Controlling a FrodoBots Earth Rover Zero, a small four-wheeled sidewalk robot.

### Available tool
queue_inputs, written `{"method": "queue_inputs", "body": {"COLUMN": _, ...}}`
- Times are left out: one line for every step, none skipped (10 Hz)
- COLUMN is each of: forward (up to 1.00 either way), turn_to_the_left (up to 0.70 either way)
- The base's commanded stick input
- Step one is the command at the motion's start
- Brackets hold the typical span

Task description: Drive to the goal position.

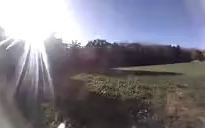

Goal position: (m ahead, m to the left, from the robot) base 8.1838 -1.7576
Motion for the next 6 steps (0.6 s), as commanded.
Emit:
{"method": "queue_inputs", "body": {"forward": 0.70, "turn_to_the_left": 0.00}}
{"method": "queue_inputs", "body": {"forward": 0.70, "turn_to_the_left": 0.00}}
{"method": "queue_inputs", "body": {"forward": 0.71, "turn_to_the_left": 0.00}}
{"method": "queue_inputs", "body": {"forward": 0.71, "turn_to_the_left": 0.00}}
{"method": "queue_inputs", "body": {"forward": 0.71, "turn_to_the_left": 0.00}}
{"method": "queue_inputs", "body": {"forward": 0.71, "turn_to_the_left": 0.00}}
